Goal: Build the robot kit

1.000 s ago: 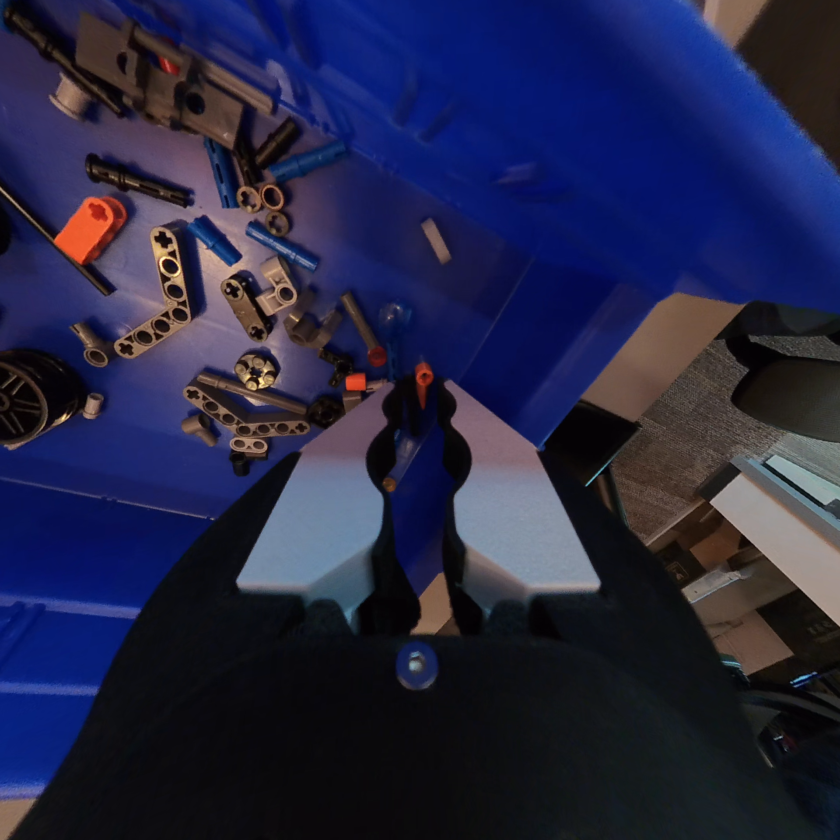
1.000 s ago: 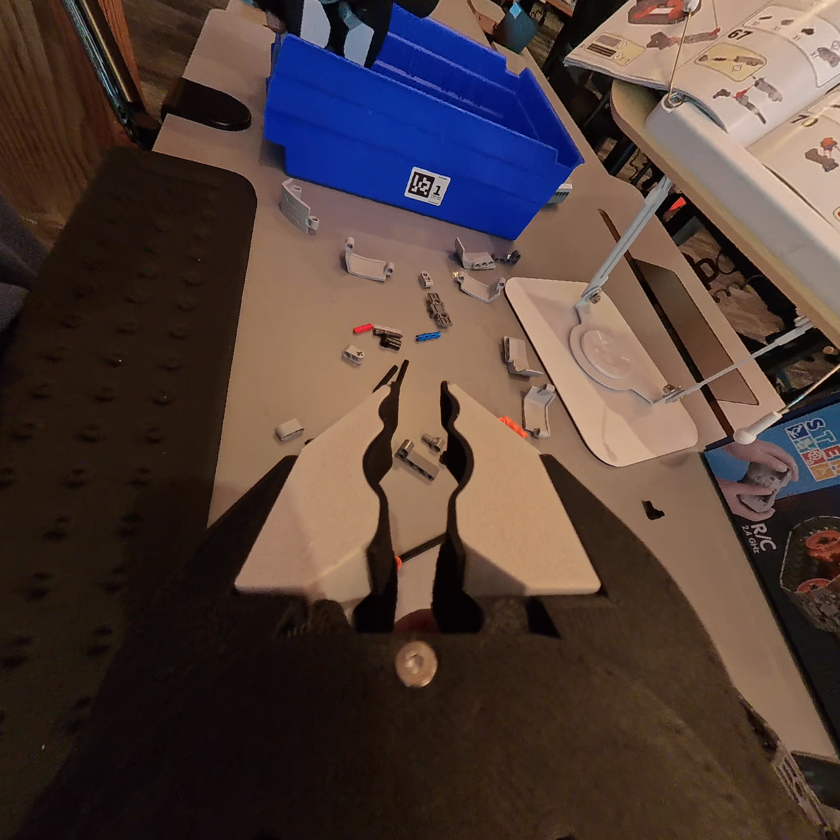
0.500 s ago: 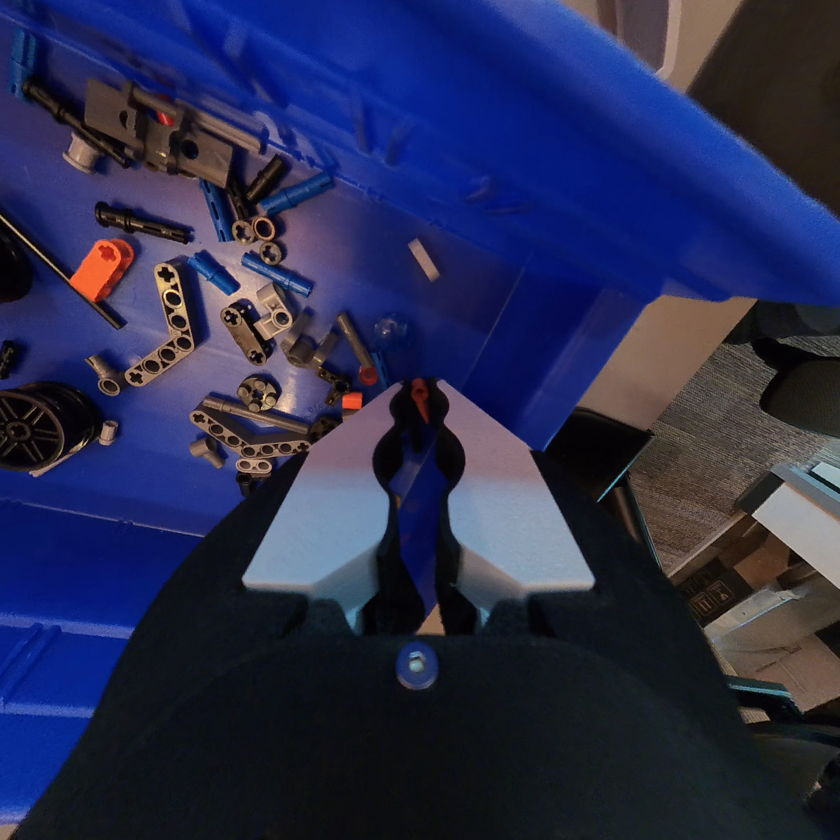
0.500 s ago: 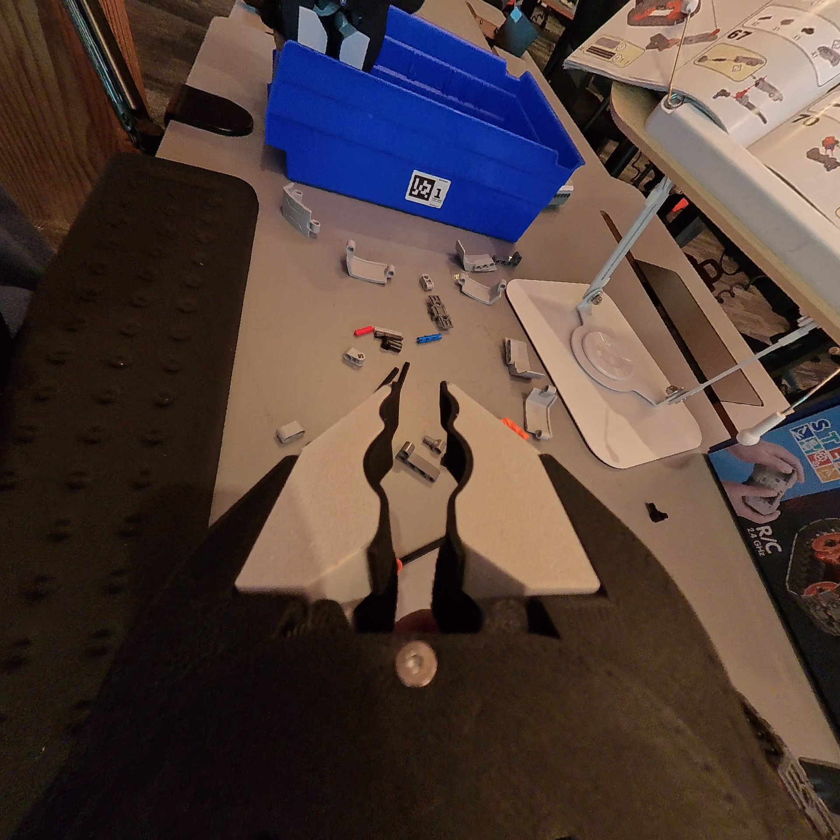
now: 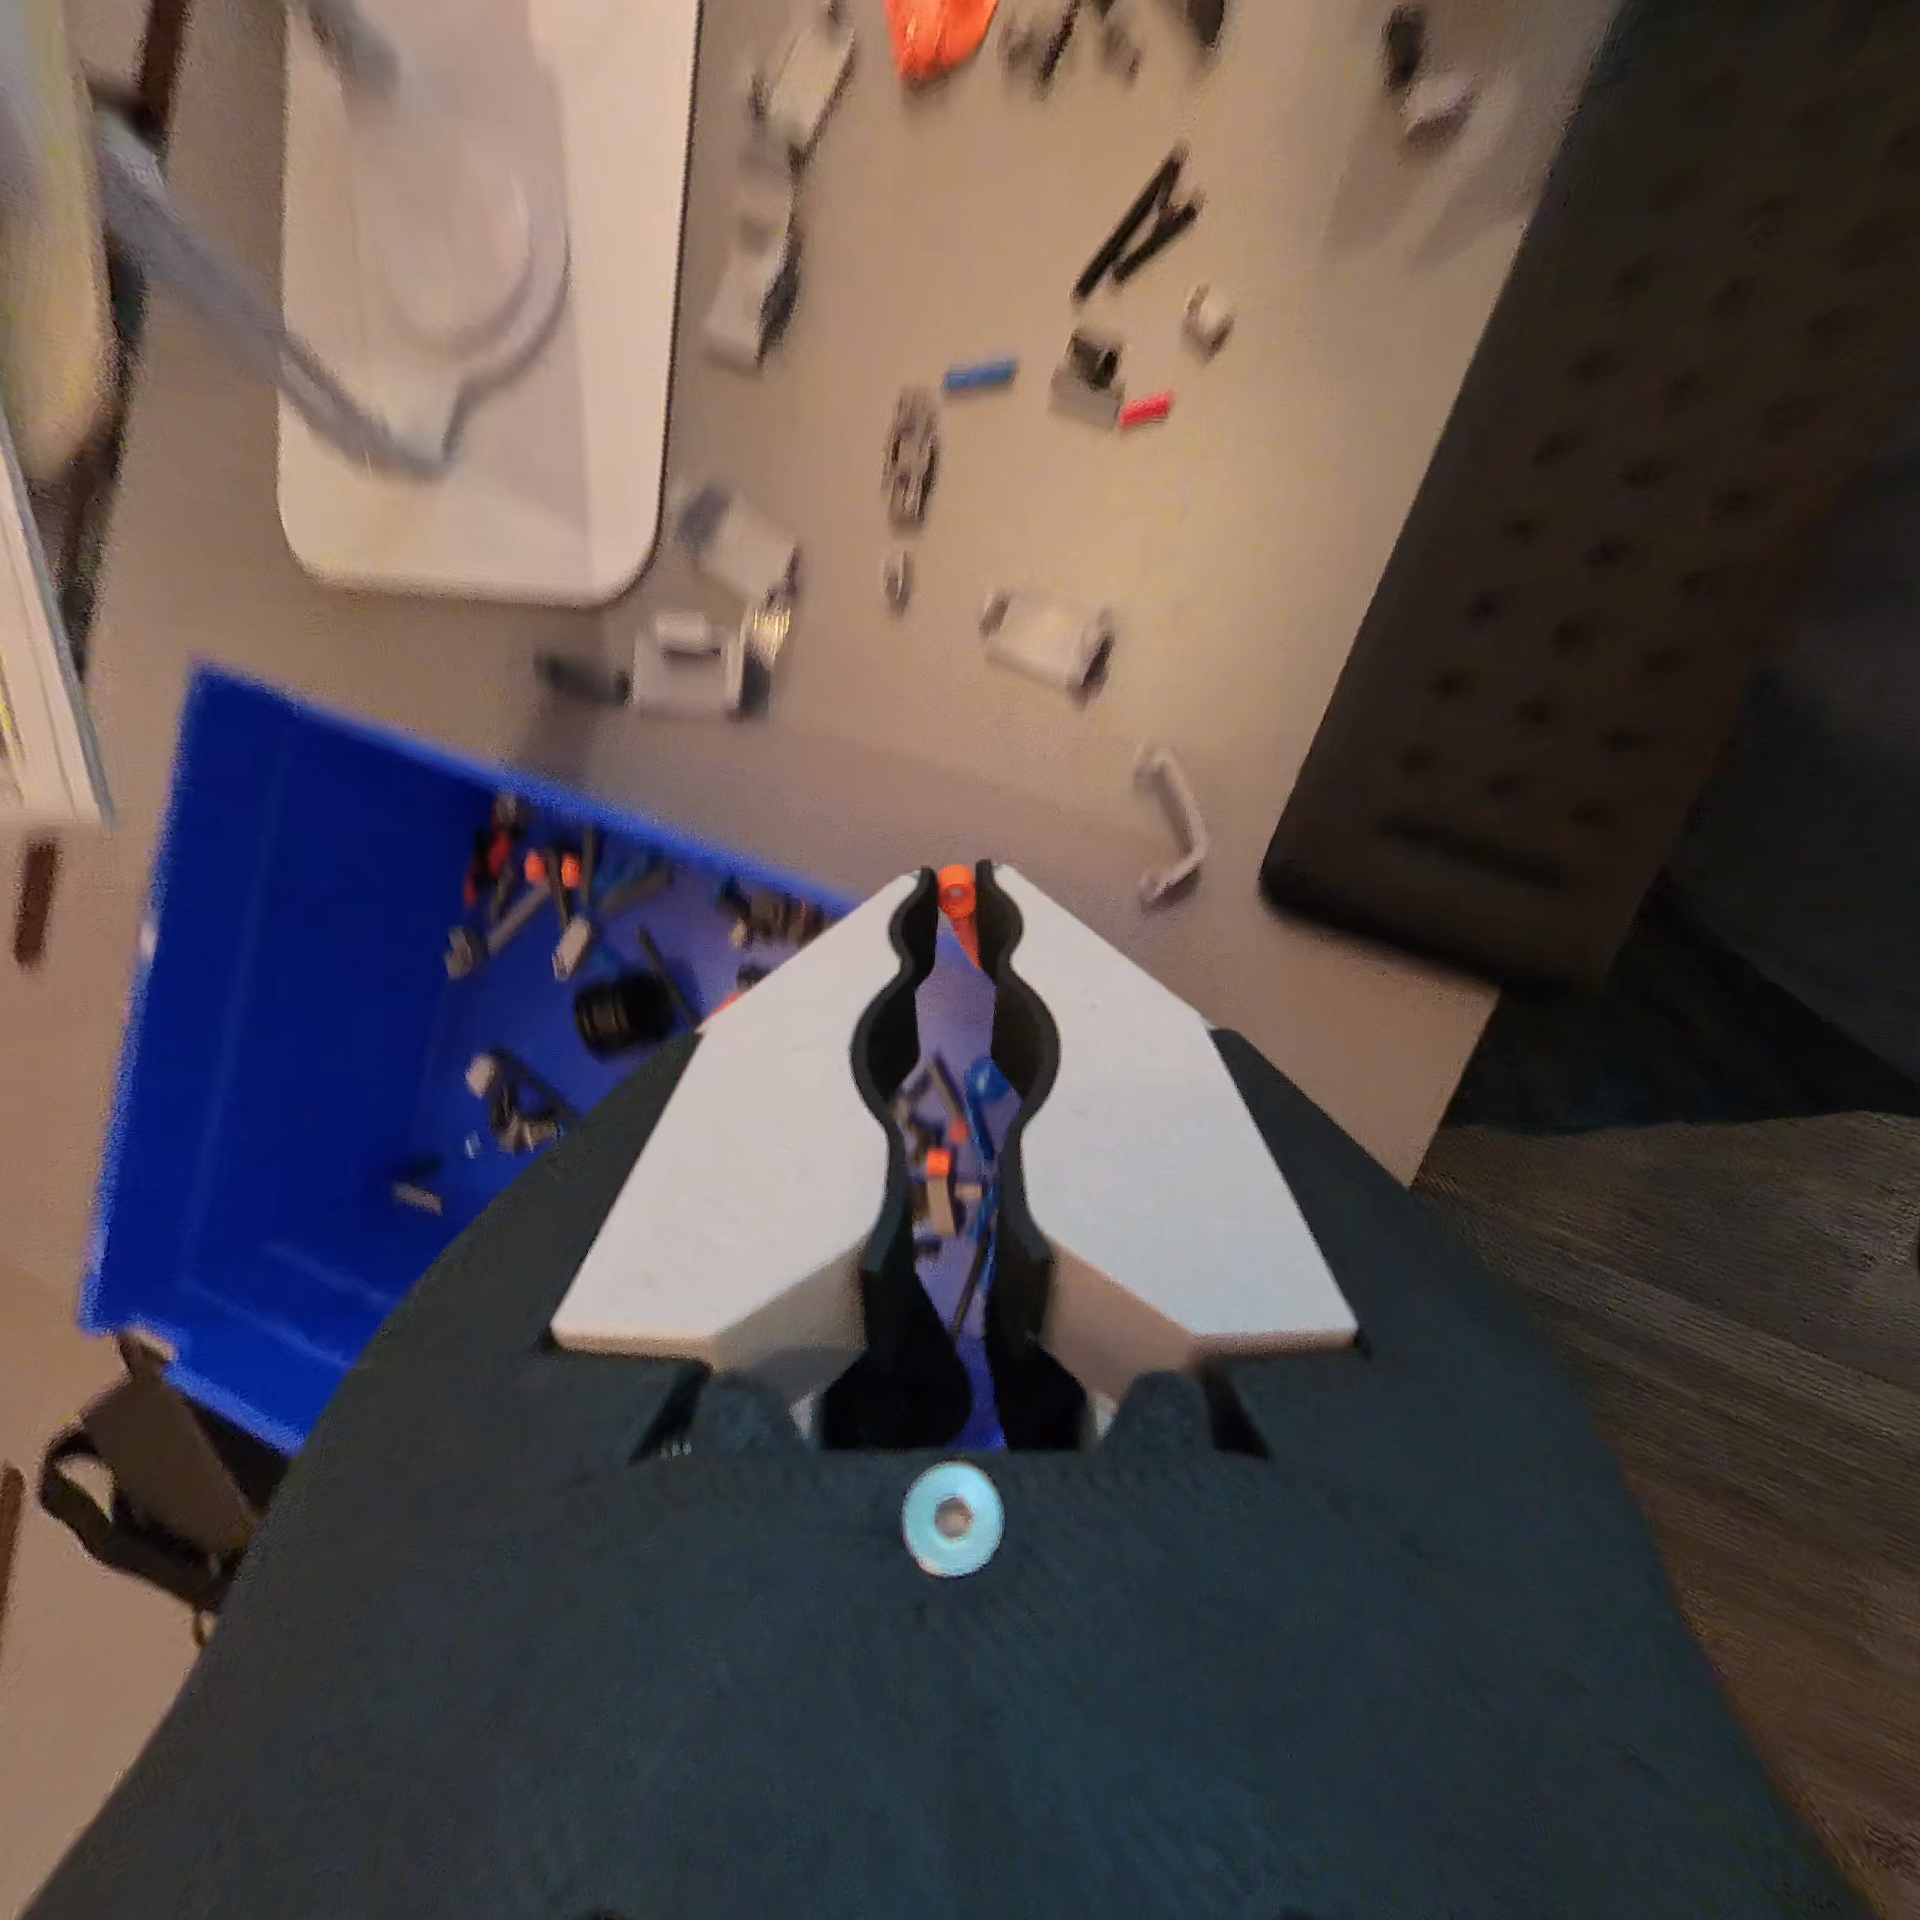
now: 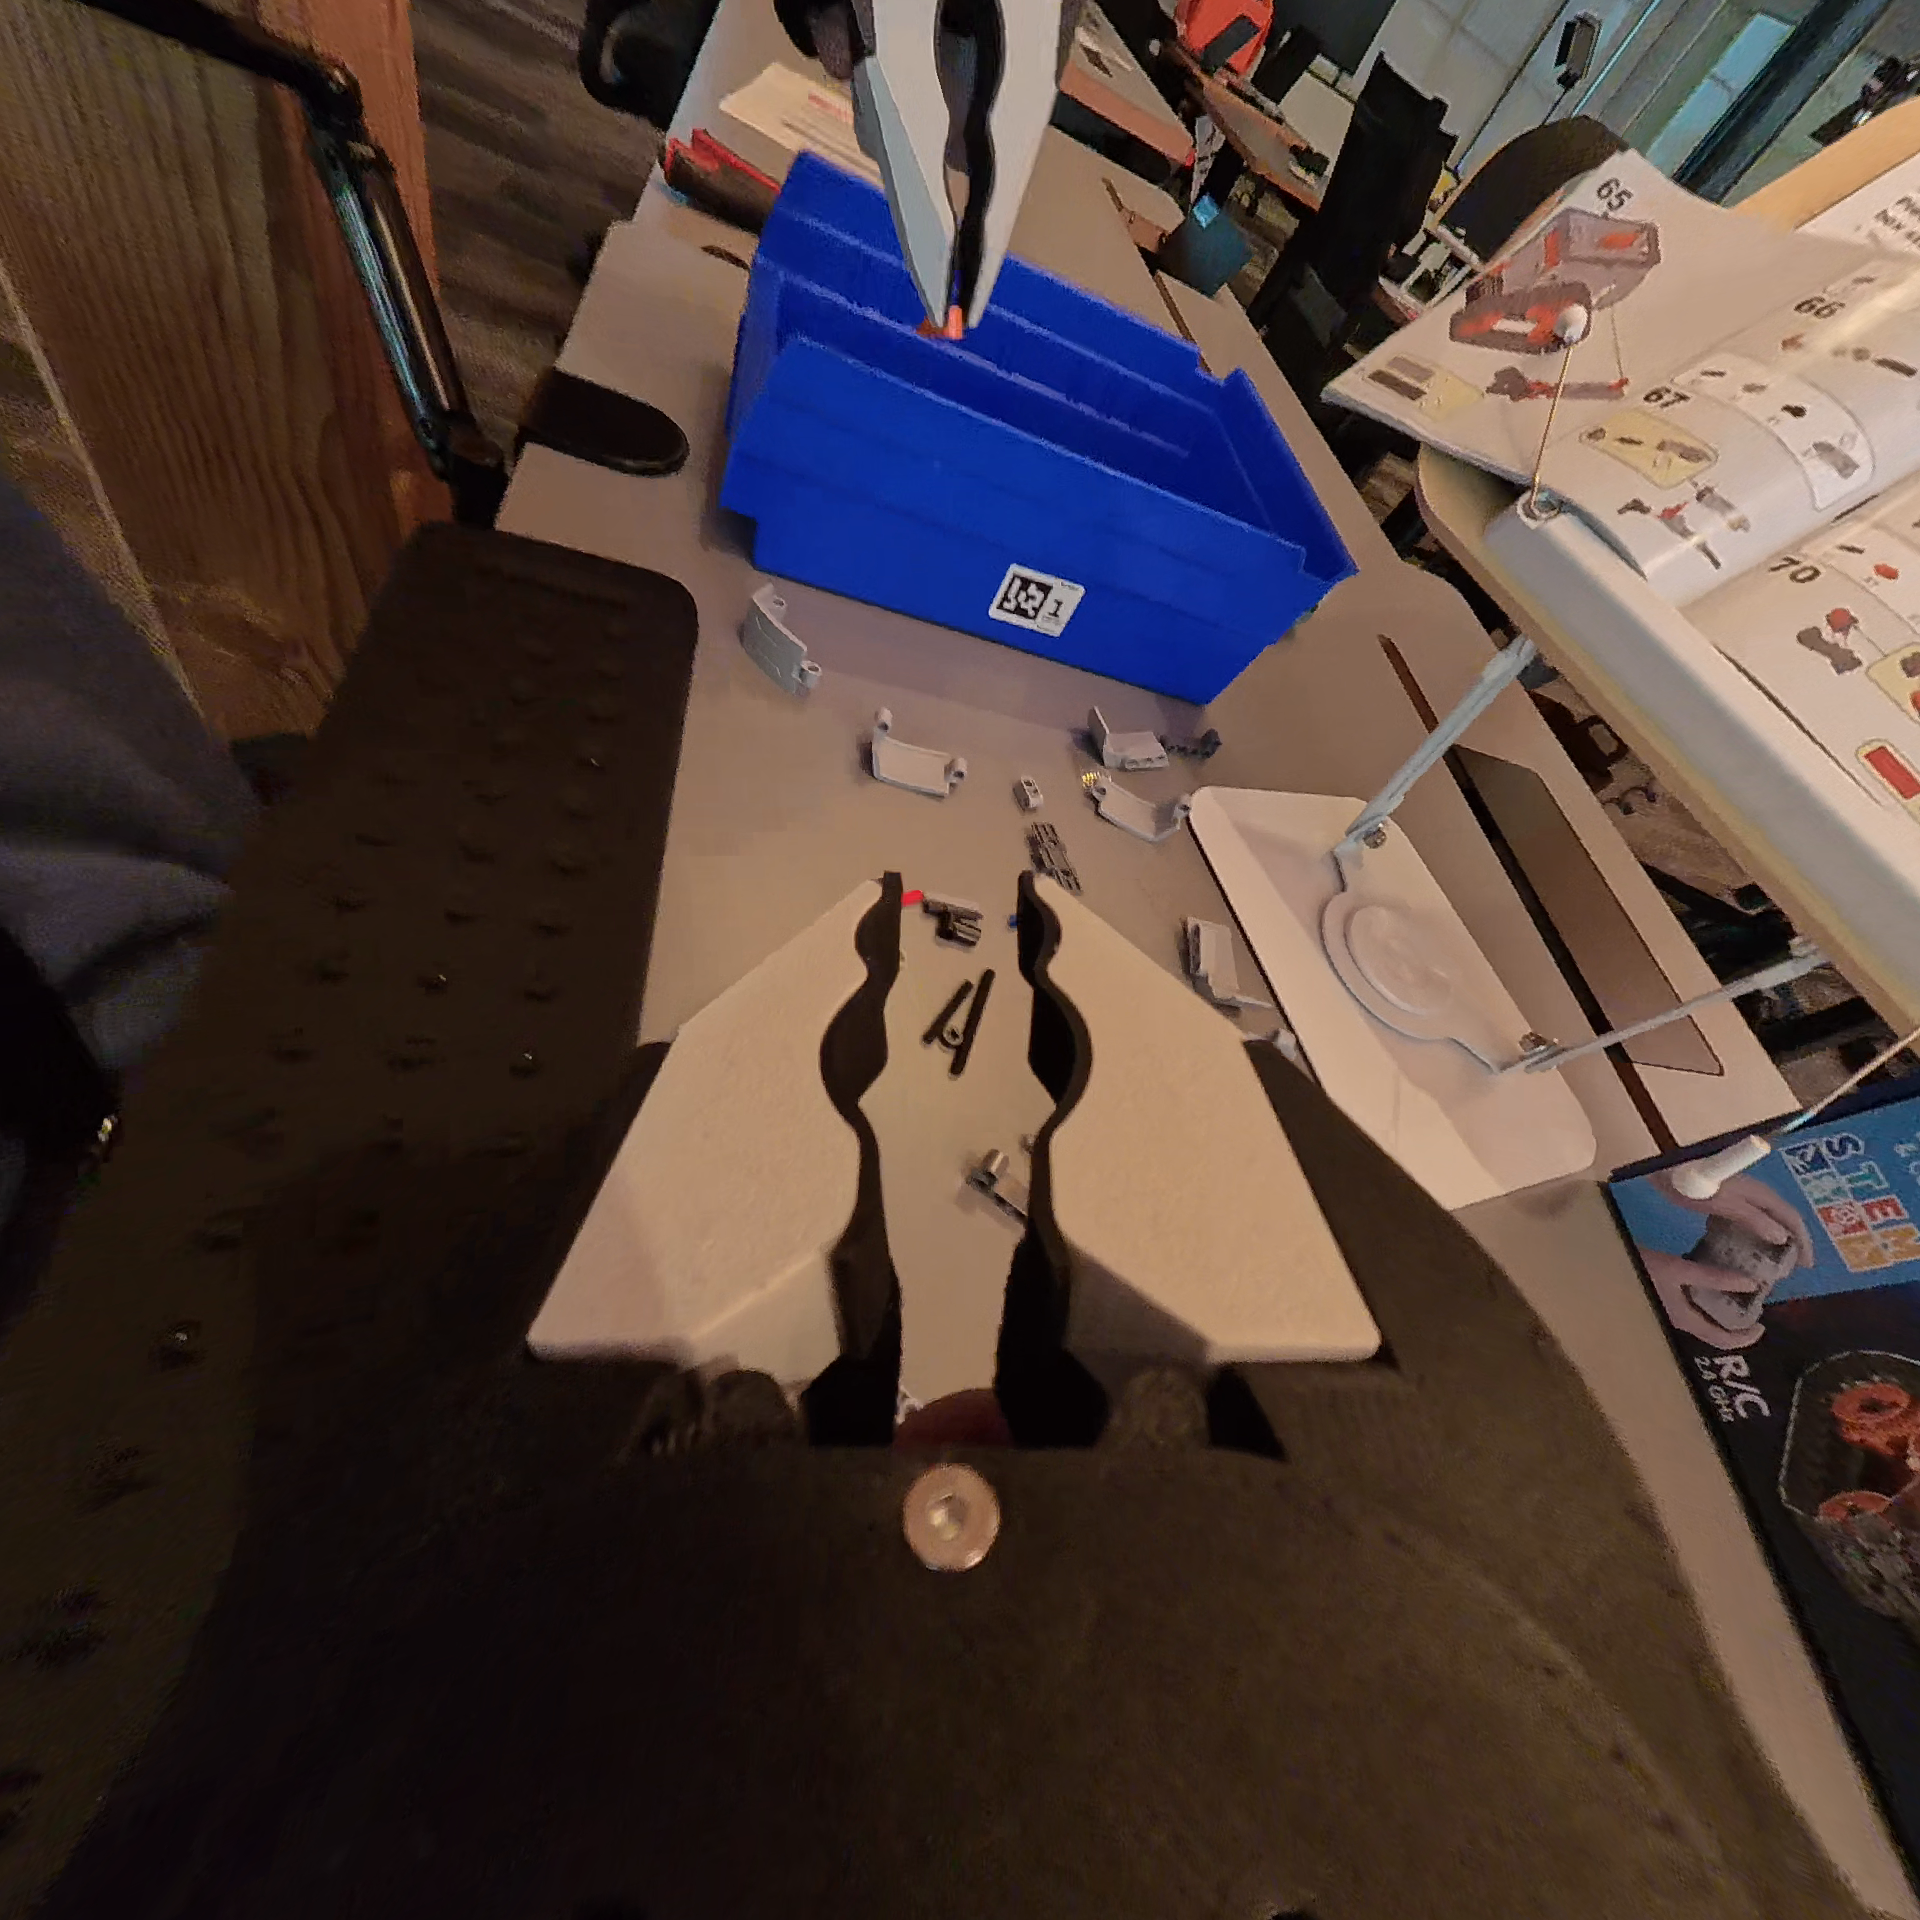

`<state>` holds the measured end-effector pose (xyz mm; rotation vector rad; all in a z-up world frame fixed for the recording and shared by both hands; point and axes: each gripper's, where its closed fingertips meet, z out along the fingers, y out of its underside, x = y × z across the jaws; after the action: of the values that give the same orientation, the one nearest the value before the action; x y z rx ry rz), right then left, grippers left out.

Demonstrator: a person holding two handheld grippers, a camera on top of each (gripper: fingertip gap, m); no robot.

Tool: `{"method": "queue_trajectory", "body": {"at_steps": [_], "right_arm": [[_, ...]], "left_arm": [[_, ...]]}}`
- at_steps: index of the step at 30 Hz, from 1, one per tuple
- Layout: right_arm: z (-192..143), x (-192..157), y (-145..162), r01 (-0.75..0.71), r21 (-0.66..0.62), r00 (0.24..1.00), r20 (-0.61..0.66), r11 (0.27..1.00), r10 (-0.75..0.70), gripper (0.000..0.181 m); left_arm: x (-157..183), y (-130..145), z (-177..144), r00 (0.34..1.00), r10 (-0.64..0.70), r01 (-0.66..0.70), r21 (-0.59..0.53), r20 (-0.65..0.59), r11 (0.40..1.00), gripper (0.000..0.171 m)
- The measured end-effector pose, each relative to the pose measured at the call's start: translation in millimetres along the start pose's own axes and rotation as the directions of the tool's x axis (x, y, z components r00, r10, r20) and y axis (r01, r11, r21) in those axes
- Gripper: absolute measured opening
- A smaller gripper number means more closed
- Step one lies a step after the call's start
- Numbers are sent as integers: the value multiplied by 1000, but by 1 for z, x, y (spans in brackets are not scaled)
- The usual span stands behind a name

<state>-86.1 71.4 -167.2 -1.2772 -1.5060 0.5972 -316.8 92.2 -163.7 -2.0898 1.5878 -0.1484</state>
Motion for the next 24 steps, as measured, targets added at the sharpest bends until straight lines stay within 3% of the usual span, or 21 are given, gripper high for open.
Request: {"method": "queue_trajectory", "body": {"at_steps": [6, 12, 14, 18, 22, 24], "right_arm": [[-17, 4, -13, 41, 9, 995, -89, 999, -40, 22], [-39, 23, -12, 18, 15, 983, -184, 1000, -15, 26], [-49, 32, -18, 2, 57, 974, -228, 998, 11, 26], [-67, 43, -26, -51, 147, 956, -278, 988, 91, 27], [-81, 42, -33, -124, 262, 950, -247, 957, 190, 24], [-87, 42, -33, -141, 294, 947, -240, 945, 216, 23]], "left_arm": [[31, -104, 17, 990, 130, -137, 199, 47, 970, 5], [62, -203, 43, 990, 132, -136, 482, 41, 865, 5], [70, -234, 45, 994, 107, -90, 605, 7, 791, 5], [81, -281, 31, 991, 65, 57, 817, -115, 574, 4], [91, -306, 18, 962, 97, 197, 892, -256, 407, 4], [95, -315, 19, 945, 119, 243, 897, -305, 368, 4]]}}
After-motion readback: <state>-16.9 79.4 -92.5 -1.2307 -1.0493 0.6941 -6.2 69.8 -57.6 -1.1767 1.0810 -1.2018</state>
